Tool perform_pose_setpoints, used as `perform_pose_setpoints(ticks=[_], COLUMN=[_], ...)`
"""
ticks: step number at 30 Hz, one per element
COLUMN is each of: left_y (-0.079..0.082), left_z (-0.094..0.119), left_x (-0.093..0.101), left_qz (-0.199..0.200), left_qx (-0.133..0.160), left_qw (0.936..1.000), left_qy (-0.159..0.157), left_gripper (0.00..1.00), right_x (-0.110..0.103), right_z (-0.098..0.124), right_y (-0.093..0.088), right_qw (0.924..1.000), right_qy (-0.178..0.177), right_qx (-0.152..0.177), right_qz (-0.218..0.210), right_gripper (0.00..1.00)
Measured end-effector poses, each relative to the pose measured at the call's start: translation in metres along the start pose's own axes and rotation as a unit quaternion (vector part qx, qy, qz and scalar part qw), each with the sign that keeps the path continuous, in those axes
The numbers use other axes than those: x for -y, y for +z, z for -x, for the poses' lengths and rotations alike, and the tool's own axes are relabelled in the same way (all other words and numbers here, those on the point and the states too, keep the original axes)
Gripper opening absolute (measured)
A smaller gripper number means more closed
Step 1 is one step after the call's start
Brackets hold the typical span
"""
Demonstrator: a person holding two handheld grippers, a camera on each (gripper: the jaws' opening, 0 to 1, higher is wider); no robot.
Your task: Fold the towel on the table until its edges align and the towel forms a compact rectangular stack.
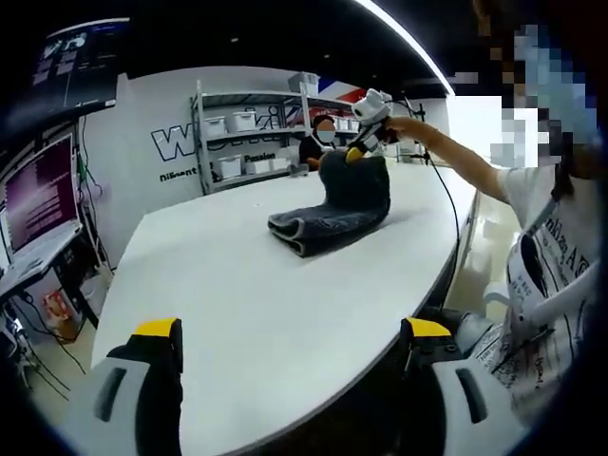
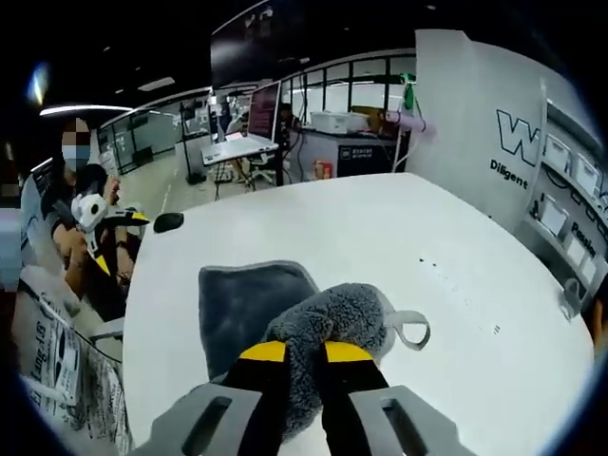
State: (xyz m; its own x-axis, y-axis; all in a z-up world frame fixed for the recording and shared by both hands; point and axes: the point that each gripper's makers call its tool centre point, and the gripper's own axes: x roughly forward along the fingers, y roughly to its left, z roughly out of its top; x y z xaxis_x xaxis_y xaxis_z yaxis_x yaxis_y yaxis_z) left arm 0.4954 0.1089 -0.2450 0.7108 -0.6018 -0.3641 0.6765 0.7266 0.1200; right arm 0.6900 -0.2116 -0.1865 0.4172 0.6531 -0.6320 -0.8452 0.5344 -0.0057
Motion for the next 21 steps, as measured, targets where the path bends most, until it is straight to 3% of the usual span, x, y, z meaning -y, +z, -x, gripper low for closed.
perform_pose_setpoints(ticks=[11,17,21], left_y=[-0.005,-0.006,-0.008], left_z=[-0.004,-0.007,-0.009], left_x=[0.005,0.007,0.007], left_qz=[0.005,0.005,0.008], left_qx=[0.001,-0.001,-0.002], left_qw=[0.9999,0.9998,0.9998], left_qy=[-0.01,-0.017,-0.019], left_gripper=[0.99,0.99,0.99], right_x=[-0.029,-0.048,-0.054], right_z=[-0.042,-0.066,-0.084], right_y=[0.033,0.062,0.07], right_qw=[0.9996,0.9986,0.9983], right_qy=[0.021,0.039,0.044], right_qx=[0.001,0.002,-0.006], right_qz=[0.017,0.035,0.038], right_gripper=[0.1,0.1,0.11])
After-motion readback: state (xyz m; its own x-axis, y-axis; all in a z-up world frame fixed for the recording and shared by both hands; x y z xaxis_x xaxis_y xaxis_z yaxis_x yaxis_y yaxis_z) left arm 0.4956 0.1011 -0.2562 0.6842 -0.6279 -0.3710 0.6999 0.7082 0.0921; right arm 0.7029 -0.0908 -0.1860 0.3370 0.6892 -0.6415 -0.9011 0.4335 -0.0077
